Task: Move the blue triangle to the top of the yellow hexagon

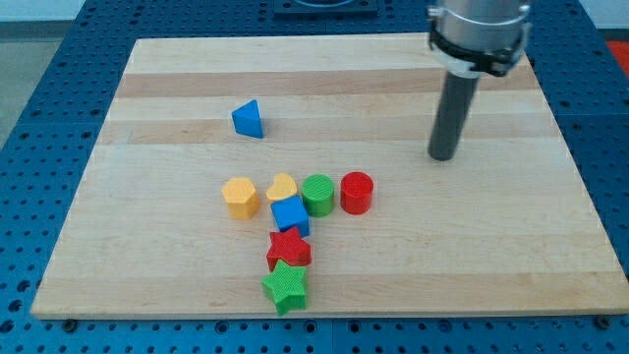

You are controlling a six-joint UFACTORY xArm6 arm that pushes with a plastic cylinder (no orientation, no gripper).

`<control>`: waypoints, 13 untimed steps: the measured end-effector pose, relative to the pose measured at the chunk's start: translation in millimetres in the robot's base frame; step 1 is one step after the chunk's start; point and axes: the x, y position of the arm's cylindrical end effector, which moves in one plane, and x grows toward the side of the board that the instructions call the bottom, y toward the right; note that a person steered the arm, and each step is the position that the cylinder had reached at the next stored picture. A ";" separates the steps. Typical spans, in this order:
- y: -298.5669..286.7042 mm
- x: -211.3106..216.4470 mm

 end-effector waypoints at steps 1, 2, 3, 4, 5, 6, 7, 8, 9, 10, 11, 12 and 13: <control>5.7 6.0; 19.0 22.9; 19.0 41.1; 13.4 48.3; -6.6 48.5; -20.5 49.0; -19.9 61.4; -31.1 78.0; -42.2 87.5; -42.2 88.9; -42.2 88.9; -55.9 92.1; -64.9 93.6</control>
